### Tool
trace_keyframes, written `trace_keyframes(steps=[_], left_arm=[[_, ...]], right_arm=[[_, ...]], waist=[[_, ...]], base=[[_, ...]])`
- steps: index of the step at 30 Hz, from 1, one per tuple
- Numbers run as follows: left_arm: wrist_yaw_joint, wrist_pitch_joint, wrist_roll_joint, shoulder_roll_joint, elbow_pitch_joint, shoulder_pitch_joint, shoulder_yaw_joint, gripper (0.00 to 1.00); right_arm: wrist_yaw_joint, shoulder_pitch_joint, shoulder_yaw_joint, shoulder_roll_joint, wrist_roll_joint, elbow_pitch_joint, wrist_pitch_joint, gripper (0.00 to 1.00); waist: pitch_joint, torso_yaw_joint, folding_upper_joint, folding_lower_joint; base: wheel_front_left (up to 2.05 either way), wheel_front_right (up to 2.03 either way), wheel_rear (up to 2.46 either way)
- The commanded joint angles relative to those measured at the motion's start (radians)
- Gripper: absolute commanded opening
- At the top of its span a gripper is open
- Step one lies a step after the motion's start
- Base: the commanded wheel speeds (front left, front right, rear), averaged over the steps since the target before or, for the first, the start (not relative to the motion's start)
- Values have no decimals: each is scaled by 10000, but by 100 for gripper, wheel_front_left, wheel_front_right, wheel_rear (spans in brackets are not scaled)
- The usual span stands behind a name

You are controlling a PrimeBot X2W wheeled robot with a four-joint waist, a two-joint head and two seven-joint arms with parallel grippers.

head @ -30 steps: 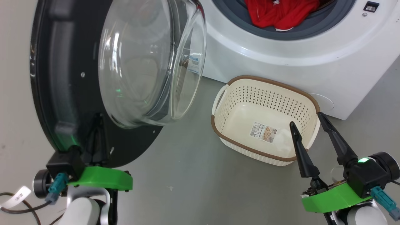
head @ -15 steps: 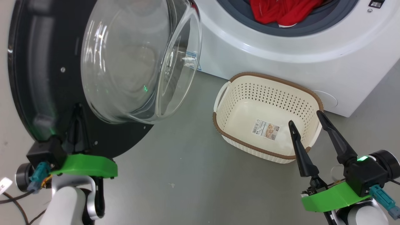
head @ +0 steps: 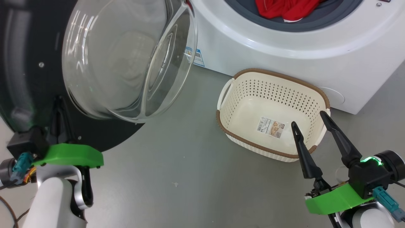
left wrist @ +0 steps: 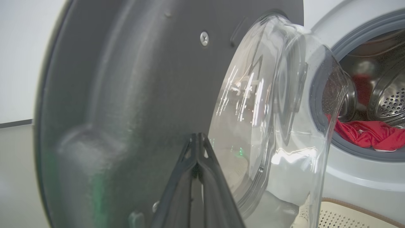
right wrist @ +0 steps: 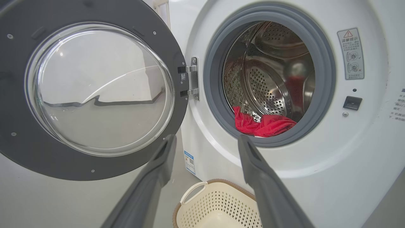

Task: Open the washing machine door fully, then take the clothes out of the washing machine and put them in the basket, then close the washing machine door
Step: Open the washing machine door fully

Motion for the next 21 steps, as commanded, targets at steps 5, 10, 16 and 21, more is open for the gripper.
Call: trace_keyframes(steps=[5, 10, 16, 21], left_arm=[[-183, -89, 208, 436, 279, -617, 956, 0], [-302, -89, 347, 367, 656, -846, 1250, 0], [-443, -89, 407, 300, 1033, -1100, 1605, 0], [-583, -89, 514, 226, 1350, -1295, 1971, 0]], right_arm=[[62, -318, 308, 36, -125, -373, 113, 100], [62, -342, 334, 36, -198, -423, 197, 100], [62, -394, 411, 36, -289, -501, 304, 100], [62, -439, 454, 31, -365, -569, 386, 100]], waist=[[108, 10, -1, 0], [210, 1, -1, 0], [314, -19, -1, 0], [381, -36, -1, 0]], base=[[0, 0, 0], [0, 0, 0], [0, 0, 0], [0, 0, 0]])
